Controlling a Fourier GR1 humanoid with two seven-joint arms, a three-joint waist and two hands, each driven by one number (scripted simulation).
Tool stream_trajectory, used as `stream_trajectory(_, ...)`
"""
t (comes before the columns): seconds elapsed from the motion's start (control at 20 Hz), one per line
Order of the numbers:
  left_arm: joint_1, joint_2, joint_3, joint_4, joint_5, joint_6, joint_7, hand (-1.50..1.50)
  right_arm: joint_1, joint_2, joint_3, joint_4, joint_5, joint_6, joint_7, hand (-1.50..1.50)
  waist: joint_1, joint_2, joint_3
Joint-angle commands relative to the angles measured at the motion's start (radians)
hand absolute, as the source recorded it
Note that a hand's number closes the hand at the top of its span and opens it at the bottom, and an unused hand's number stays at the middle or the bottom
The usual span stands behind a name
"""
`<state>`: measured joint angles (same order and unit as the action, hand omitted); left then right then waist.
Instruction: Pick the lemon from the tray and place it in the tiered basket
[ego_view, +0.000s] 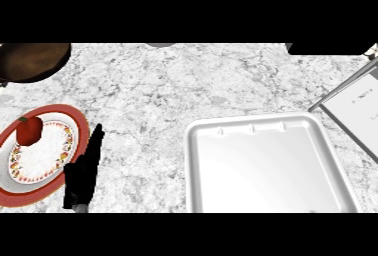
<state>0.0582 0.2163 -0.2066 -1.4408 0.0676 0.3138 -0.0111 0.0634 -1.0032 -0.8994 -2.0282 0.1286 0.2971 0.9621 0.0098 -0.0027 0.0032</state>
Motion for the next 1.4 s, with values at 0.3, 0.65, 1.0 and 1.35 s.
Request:
stream_trajectory(0.3, 0.021, 0.016, 0.006, 0.007, -0.009, -0.042, 0.066, 0.0, -0.196, -0.088, 0.264, 0.309, 0.082, -0.067, -0.107, 1.5, 0.018, 0.008, -0.003)
stream_trajectory(0.65, 0.038, -0.025, 0.006, 0.042, -0.023, -0.037, 0.009, 0.0, -0.284, 0.001, 0.461, 0.465, 0.231, -0.177, -0.174, 1.5, 0.019, 0.009, -0.003)
stream_trajectory(1.0, 0.0, -0.026, 0.047, 0.071, -0.022, -0.047, 0.022, 0.0, -0.406, 0.066, 0.533, 0.699, 0.313, -0.251, -0.277, 1.5, 0.006, 0.006, -0.003)
stream_trajectory(1.35, -0.011, -0.063, 0.007, 0.015, -0.059, -0.007, 0.088, 0.0, -0.492, 0.261, 0.436, 0.77, 0.162, -0.376, -0.291, -1.5, 0.0, 0.005, -0.002)
